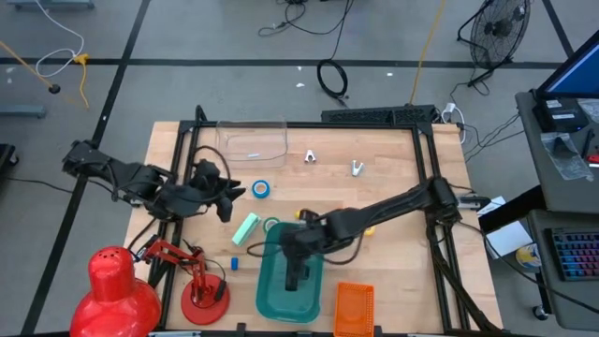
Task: Pick and place Stapler, Stapler remover, tape
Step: Put the light green stapler into the green bin
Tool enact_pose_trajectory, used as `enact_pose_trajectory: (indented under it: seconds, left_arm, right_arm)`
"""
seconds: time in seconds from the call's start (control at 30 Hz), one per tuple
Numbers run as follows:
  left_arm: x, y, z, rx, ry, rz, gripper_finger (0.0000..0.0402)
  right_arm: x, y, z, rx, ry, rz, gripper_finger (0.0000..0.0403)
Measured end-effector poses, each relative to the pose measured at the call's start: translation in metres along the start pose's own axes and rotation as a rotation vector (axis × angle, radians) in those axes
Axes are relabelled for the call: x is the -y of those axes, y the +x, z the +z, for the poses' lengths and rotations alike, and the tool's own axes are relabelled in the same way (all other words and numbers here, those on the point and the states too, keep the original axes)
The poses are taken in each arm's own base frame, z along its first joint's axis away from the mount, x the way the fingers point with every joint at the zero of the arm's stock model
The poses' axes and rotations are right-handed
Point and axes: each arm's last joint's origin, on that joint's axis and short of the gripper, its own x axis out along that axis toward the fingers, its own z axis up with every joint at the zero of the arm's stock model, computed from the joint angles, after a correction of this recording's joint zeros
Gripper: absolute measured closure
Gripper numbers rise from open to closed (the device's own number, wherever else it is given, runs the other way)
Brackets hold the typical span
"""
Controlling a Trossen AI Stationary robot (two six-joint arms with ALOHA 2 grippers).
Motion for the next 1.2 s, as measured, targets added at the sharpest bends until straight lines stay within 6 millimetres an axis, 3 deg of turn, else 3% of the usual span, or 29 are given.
enact_pose_trajectory:
  seconds: [0.23,0.47,0.63,0.93,1.2]
  left_arm:
    - [-0.028,0.011,-0.016,-0.327,-0.044,0.199,0.0256]
    - [-0.031,0.047,-0.045,-0.587,-0.017,0.206,0.0245]
    - [-0.030,0.079,-0.073,-0.679,-0.017,0.231,0.0187]
    - [-0.015,0.114,-0.093,-0.736,0.017,0.165,0.0075]
    - [-0.017,0.136,-0.112,-0.799,0.090,0.231,0.0062]
  right_arm:
    - [-0.001,-0.070,0.009,0.173,0.157,0.057,0.0403]
    - [-0.002,-0.102,-0.008,0.166,0.213,0.061,0.0373]
    - [0.002,-0.111,-0.026,0.114,0.268,0.043,0.0325]
    - [0.016,-0.123,-0.056,0.096,0.378,0.049,0.0263]
    - [0.023,-0.123,-0.079,0.164,0.452,0.108,0.0259]
